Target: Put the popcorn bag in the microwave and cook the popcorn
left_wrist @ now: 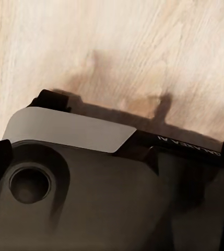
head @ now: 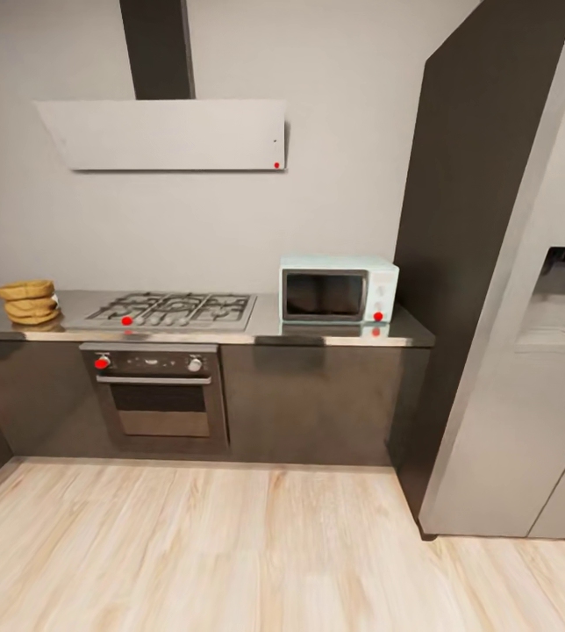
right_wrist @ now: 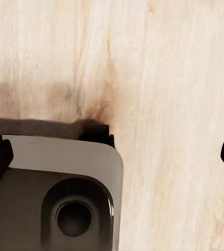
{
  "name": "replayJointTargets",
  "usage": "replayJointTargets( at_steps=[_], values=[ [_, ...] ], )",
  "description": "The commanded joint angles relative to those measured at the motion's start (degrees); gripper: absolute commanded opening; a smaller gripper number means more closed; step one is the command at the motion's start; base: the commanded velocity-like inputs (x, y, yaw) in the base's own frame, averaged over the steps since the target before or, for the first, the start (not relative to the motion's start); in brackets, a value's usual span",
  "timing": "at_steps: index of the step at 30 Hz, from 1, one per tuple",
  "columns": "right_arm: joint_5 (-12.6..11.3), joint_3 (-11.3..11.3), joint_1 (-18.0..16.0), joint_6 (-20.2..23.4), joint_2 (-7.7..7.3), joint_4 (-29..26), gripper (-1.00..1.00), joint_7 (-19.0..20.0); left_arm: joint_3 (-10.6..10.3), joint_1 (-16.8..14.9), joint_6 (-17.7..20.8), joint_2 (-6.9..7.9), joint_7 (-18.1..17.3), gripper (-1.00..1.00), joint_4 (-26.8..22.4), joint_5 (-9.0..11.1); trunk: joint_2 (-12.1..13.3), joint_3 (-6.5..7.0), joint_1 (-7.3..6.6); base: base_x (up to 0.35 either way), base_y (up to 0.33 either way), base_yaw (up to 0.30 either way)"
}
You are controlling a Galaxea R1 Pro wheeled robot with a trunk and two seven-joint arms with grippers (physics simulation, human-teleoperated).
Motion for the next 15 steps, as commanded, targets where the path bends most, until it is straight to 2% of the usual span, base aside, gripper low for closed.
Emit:
replayJointTargets(
  at_steps=[1,15],
  values=[
    [0.46,-0.49,-0.07,-0.33,-0.03,0.18,1.00,0.13,-0.47,-0.04,0.02,-0.02,-0.11,1.00,0.03,0.60,-0.03,-0.06,0.02,0.246,-0.176,0.000],
    [0.46,-0.49,-0.07,-0.33,-0.04,0.18,1.00,0.15,-0.46,-0.04,0.02,-0.03,-0.17,1.00,0.03,0.57,-0.03,-0.06,0.02,0.246,-0.176,0.000]
  ],
)
